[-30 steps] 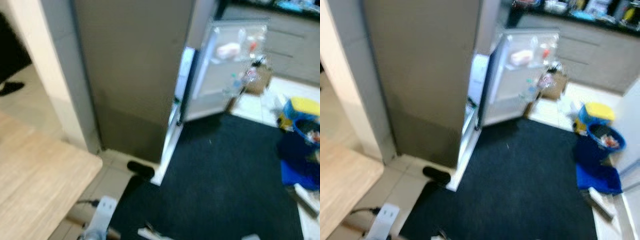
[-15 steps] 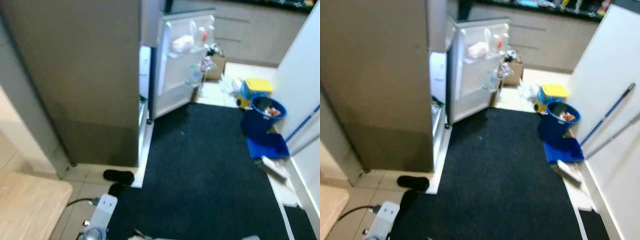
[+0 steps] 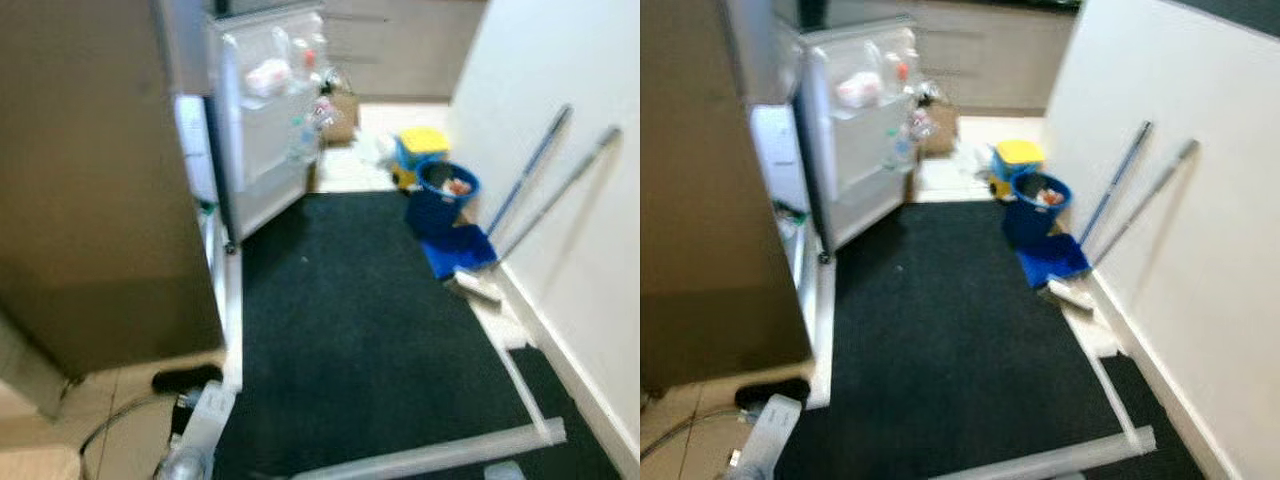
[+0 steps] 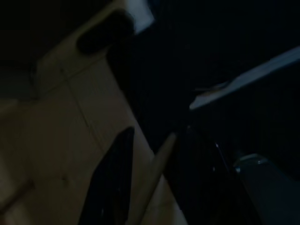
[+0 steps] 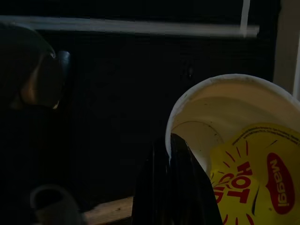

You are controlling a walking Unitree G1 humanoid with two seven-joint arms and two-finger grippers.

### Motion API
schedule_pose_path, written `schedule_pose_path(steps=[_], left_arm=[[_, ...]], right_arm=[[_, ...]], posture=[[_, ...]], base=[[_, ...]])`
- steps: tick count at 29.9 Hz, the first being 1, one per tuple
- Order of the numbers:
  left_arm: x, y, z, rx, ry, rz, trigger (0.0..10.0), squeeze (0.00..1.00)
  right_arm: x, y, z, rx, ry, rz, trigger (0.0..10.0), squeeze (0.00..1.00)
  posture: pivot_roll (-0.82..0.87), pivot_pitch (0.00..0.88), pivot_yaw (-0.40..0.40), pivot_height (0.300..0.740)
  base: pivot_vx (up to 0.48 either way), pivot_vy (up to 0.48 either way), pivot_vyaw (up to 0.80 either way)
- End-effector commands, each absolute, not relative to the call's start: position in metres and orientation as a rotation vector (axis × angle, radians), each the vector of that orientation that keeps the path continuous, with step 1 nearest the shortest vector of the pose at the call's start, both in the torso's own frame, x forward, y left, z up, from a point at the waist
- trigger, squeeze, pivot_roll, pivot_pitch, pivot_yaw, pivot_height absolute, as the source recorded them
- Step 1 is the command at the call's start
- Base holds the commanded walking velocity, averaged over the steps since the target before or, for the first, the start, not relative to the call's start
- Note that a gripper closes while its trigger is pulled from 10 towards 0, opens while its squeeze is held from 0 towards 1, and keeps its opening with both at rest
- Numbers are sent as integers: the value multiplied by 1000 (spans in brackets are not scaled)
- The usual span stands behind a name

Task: Restocking fridge

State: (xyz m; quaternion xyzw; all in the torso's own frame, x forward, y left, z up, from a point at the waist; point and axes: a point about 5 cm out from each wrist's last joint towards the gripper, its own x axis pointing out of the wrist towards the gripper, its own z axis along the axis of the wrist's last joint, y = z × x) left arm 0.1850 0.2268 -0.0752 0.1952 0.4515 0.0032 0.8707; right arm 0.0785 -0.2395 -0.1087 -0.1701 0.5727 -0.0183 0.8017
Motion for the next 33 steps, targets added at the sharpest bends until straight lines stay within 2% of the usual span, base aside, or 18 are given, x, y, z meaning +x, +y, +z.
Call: schedule_pose_path(steps=[1, 30, 33], left_arm=[[182, 222, -78, 398, 953, -1, 10000, 12], [183, 220, -78, 395, 948, -10, 10000, 12], [183, 220, -78, 394, 946, -11, 10000, 16]], right_arm=[[79, -243, -108, -369, 1223, -52, 10000, 0], [80, -243, -107, -364, 1211, -53, 10000, 0], [82, -243, -107, -368, 1201, -44, 10000, 0]], posture=[[-28, 8, -64, 740], [-28, 7, -69, 740], [-28, 6, -69, 740]], base=[[0, 0, -769], [0, 0, -768], [0, 0, 0]])
